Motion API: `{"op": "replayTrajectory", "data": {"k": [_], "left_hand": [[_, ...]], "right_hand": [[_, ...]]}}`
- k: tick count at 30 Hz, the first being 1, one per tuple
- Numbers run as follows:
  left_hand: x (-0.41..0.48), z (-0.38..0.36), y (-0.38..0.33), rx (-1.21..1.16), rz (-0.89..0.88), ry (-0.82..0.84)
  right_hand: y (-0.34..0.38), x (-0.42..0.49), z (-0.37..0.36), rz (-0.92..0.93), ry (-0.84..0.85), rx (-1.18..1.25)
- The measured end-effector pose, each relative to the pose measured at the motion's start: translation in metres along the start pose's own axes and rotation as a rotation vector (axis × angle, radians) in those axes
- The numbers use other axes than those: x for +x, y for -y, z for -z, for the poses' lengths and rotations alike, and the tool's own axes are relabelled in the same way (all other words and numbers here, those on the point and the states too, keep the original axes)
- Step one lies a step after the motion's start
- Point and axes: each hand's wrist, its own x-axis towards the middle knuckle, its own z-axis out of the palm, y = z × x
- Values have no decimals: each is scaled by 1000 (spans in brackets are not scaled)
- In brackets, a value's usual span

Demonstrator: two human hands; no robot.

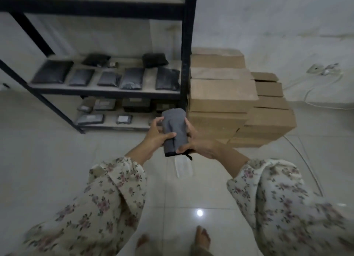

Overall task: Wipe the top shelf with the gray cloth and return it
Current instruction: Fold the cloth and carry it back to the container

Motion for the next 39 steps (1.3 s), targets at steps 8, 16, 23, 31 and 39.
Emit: {"op": "replayTrajectory", "data": {"k": [8,16,23,31,39], "left_hand": [[54,-63,68,206,-83,83],[178,-97,231,333,-49,116],[286,-125,420,519,5,157],[343,-139,541,1011,98,144],[358,-129,563,1253,52,198]], "right_hand": [[-91,51,54,-7,-75,-184],[-256,176,84,-11,-79,-256],[-432,296,91,-79,-95,-206],[-544,382,83,-170,-174,-336],[-578,409,55,-101,-259,-452]]}}
